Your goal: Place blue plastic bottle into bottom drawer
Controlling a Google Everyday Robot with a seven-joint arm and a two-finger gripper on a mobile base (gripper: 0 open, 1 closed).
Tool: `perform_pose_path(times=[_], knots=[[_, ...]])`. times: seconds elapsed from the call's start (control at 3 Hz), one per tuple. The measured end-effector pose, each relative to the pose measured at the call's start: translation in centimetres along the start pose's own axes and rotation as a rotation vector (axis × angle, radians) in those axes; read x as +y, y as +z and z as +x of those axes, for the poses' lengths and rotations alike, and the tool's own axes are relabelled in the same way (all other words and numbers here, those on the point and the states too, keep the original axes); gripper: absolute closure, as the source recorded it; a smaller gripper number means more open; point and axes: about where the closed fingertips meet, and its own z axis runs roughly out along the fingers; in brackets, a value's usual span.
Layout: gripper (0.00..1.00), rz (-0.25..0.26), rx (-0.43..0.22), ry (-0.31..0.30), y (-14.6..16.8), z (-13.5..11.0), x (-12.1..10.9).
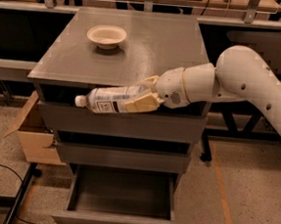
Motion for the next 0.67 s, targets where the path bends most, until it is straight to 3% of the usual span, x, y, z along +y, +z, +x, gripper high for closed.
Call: perform_pose_path(times=[0.33, 0.67], knots=[[1.00, 0.018, 0.093, -0.037, 2.89, 4.74, 1.88], [1.00, 0.012, 0.095, -0.025, 3.81, 5.58, 1.93]])
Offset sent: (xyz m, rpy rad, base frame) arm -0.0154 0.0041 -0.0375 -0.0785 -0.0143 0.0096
